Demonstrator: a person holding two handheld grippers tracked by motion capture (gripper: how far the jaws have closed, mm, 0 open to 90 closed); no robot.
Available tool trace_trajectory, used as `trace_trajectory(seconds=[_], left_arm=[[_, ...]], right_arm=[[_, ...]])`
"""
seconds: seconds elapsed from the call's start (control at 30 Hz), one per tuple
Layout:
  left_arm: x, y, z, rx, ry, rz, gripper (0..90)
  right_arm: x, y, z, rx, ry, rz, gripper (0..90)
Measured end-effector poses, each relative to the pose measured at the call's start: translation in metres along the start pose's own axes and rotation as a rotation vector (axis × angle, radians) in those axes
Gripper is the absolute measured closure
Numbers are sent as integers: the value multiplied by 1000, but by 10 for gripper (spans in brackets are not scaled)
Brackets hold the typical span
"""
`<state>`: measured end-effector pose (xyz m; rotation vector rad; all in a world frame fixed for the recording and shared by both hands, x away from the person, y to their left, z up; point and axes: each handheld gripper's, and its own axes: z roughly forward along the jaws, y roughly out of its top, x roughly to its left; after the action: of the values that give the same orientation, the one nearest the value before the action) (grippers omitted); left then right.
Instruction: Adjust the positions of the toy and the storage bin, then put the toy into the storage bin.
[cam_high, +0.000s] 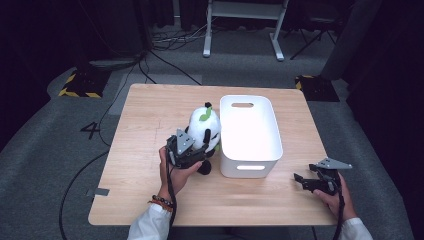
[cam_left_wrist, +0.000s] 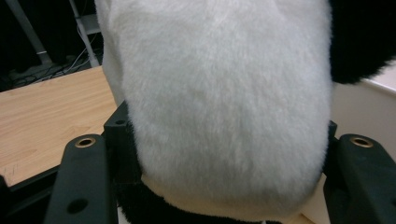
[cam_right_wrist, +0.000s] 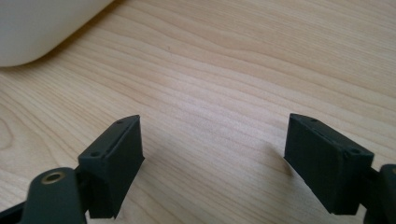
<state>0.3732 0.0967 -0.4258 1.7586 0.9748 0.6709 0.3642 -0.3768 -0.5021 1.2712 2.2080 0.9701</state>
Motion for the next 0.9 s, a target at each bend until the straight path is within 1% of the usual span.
trace_trajectory(seconds=[0.07, 0.23, 0.53, 0.67, 0.77, 0.9], left_arm=[[0, 0, 0, -2, -2, -3, 349], [0, -1, 0, -3, -3, -2, 349], [0, -1, -1, -5, -2, -3, 351], [0, 0, -1, -6, 0, -17, 353], [3, 2, -3, -10, -12, -30, 362], [4, 3, -4, -19, -13, -34, 372]], right_arm=[[0, -1, 1, 9, -5, 4, 191], [0, -2, 2, 2, -13, 8, 161], [0, -2, 2, 3, -14, 11, 158], [0, -2, 2, 3, -14, 12, 158], [0, -2, 2, 3, -13, 9, 157], [1, -2, 2, 1, -20, 2, 157]])
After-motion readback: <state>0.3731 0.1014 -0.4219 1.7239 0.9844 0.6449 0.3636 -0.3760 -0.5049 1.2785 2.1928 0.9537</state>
